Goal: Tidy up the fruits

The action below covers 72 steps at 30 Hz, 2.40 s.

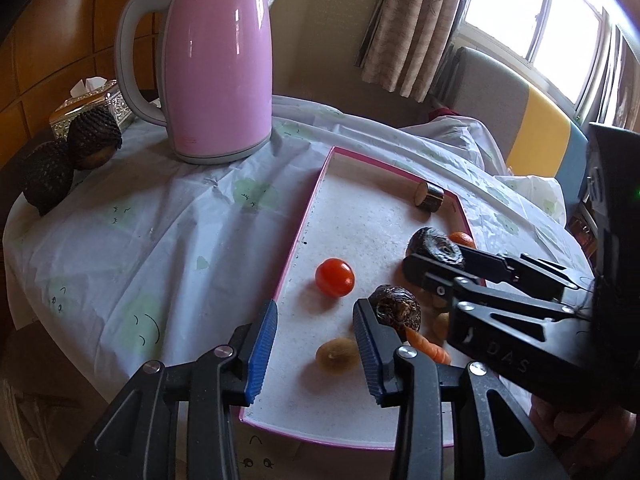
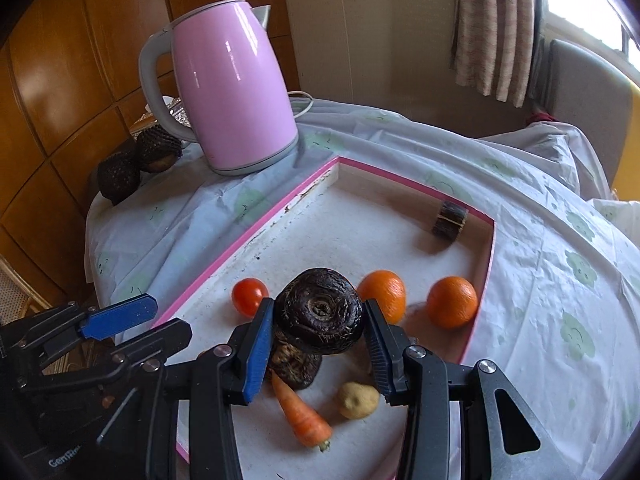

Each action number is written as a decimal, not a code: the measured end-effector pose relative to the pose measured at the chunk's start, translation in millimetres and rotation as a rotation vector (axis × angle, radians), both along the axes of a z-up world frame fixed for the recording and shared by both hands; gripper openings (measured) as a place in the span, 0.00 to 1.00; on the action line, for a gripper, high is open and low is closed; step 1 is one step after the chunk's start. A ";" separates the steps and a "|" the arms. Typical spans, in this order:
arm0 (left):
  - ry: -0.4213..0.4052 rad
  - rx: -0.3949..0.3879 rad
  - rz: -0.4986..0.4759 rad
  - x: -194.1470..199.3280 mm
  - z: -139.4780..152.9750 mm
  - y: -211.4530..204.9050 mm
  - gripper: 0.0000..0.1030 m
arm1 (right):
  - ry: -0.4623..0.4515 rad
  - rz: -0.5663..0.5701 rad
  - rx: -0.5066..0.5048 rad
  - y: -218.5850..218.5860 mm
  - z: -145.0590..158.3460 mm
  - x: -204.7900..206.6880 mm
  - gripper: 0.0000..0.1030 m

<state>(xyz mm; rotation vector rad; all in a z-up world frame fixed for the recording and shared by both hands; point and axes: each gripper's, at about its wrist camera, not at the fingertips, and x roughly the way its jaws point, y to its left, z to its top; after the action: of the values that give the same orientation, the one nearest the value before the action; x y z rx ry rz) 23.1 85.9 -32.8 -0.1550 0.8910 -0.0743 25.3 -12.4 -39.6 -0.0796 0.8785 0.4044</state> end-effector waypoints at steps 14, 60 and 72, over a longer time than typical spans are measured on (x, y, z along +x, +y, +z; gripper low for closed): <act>0.020 -0.004 0.028 5.0 -5.0 8.7 0.39 | 0.075 0.034 -0.046 18.3 -27.9 20.5 0.43; -0.129 0.105 0.036 -27.9 38.8 -16.3 0.45 | -0.147 -0.221 -0.022 -30.4 13.5 -56.0 0.89; -0.248 0.237 0.096 -48.7 53.6 -37.5 0.65 | -0.198 -0.322 -0.039 -61.1 18.5 -89.2 0.91</act>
<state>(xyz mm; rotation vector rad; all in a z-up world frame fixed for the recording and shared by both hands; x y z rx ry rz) -25.6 48.4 20.8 0.0331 0.6380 0.1003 -64.0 -73.5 -21.0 -0.0127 0.6882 0.0765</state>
